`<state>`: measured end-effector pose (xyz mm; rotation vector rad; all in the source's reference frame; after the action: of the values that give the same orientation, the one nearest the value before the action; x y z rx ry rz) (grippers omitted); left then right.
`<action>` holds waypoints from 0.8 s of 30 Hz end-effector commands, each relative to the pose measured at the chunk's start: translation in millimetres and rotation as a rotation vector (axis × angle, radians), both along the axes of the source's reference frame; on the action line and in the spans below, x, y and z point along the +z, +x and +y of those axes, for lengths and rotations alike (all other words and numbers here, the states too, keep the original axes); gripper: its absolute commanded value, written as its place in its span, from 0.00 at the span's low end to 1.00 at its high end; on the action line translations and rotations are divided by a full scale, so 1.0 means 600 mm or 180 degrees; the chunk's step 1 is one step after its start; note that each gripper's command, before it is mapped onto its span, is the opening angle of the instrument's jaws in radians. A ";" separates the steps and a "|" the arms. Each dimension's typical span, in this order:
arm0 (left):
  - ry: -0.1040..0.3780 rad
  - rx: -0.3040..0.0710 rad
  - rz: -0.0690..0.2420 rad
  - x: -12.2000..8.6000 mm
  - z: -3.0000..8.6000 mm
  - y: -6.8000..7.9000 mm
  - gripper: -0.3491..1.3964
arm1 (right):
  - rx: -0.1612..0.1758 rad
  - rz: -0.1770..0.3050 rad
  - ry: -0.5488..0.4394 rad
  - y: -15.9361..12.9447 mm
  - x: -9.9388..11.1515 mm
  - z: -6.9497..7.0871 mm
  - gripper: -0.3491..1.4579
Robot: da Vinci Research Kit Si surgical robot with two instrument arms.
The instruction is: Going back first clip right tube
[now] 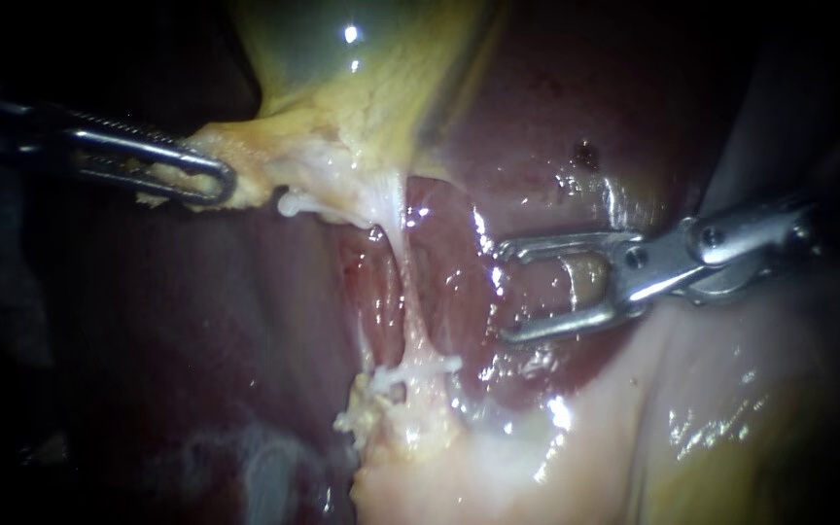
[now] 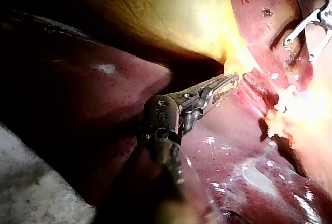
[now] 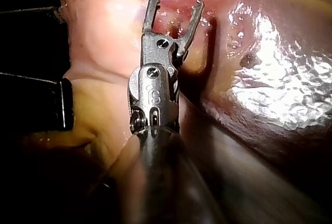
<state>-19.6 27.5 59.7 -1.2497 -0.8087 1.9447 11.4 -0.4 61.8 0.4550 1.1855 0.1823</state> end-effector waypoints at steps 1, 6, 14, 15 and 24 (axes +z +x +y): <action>0.0000 0.0001 -0.0001 0.0001 0.0000 0.0000 0.00 | 0.0000 0.0000 0.0000 0.0000 0.0000 0.0000 0.47; 0.0022 -0.0013 0.0009 0.0017 -0.0002 -0.0003 0.00 | 0.0000 0.0000 0.0000 0.0000 -0.0001 -0.0001 0.47; -0.0001 0.0001 0.0020 0.0054 -0.0009 -0.0021 0.00 | 0.0000 0.0000 0.0000 0.0001 -0.0003 -0.0003 0.47; -0.0004 0.0004 0.0031 0.0058 -0.0010 -0.0024 0.00 | 0.0000 0.0000 0.0000 0.0001 -0.0003 -0.0003 0.47; -0.0011 0.0036 0.0039 0.0089 -0.0012 -0.0048 0.00 | 0.0000 0.0001 0.0000 0.0000 -0.0004 -0.0004 0.47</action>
<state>-22.5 26.7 65.2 -1.2359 -0.8098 1.9635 11.4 -0.7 61.5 0.4551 1.1855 0.1820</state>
